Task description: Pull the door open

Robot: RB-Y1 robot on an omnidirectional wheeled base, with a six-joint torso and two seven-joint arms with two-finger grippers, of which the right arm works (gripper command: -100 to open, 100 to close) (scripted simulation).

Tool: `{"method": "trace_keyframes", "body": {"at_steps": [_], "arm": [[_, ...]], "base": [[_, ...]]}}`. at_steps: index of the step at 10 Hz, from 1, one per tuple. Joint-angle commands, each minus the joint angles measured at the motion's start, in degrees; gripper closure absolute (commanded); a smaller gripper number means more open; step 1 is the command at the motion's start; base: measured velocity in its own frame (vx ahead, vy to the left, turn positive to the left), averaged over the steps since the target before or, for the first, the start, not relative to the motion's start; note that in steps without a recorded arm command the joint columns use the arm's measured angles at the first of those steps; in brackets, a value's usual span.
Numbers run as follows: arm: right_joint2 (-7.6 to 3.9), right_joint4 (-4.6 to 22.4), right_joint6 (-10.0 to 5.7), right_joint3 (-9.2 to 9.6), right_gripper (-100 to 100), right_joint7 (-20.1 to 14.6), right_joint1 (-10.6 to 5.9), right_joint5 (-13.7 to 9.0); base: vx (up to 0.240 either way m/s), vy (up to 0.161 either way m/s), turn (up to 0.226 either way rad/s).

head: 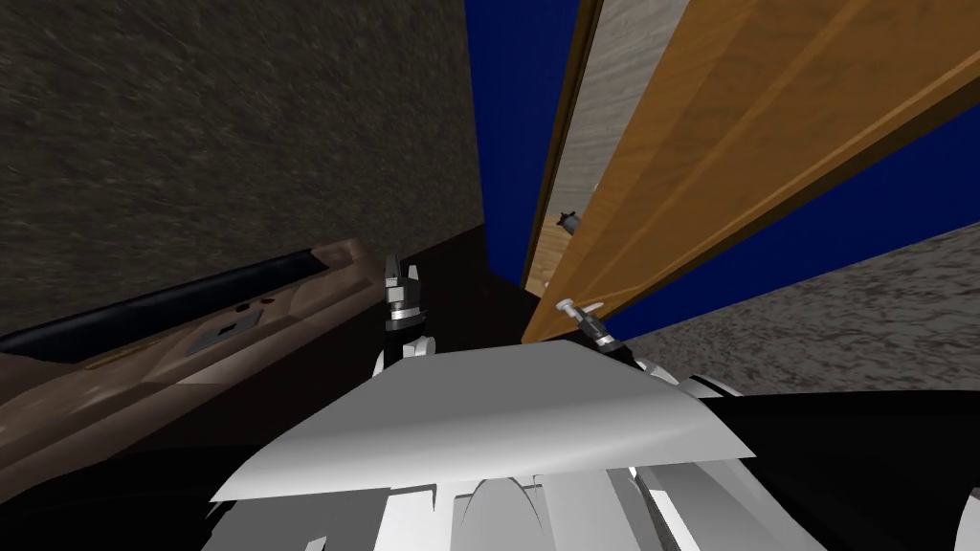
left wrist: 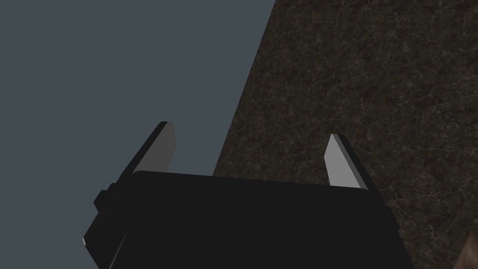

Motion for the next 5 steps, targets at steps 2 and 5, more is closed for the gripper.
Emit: {"method": "trace_keyframes", "body": {"at_steps": [2,5], "arm": [[-0.32,2.0,-1.58,0.19,100,-0.1,-0.61,-0.4],[0.07,2.1,-1.73,0.57,100,-0.1,-0.60,-0.3]], "base": [[-0.182,-0.089,0.131],[-0.118,-0.042,0.056]]}}
